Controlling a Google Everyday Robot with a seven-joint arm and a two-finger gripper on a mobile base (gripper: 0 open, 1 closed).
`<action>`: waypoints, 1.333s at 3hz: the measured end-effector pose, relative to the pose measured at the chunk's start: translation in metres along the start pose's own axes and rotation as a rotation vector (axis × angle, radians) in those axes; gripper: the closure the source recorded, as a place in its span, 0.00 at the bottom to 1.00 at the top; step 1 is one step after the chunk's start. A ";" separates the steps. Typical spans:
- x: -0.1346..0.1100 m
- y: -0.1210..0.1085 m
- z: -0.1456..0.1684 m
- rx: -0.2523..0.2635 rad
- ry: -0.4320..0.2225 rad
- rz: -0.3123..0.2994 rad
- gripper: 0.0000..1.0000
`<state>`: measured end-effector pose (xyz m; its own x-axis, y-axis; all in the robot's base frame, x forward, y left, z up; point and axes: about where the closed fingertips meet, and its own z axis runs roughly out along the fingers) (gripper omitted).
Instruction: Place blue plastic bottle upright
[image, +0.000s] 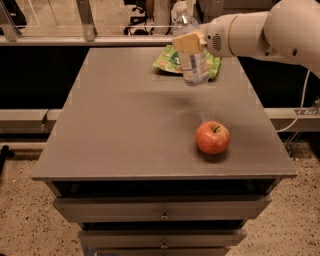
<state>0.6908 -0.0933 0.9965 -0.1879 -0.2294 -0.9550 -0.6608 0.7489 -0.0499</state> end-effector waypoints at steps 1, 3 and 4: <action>-0.001 0.003 0.000 0.001 0.005 -0.049 1.00; -0.006 -0.015 -0.014 -0.055 -0.033 -0.117 1.00; -0.013 -0.040 -0.036 -0.083 -0.079 -0.227 1.00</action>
Offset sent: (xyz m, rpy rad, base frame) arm -0.0017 0.0009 0.0009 -0.0408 -0.0311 0.0135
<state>0.6934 -0.1432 1.0213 0.0269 -0.3341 -0.9422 -0.7378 0.6292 -0.2442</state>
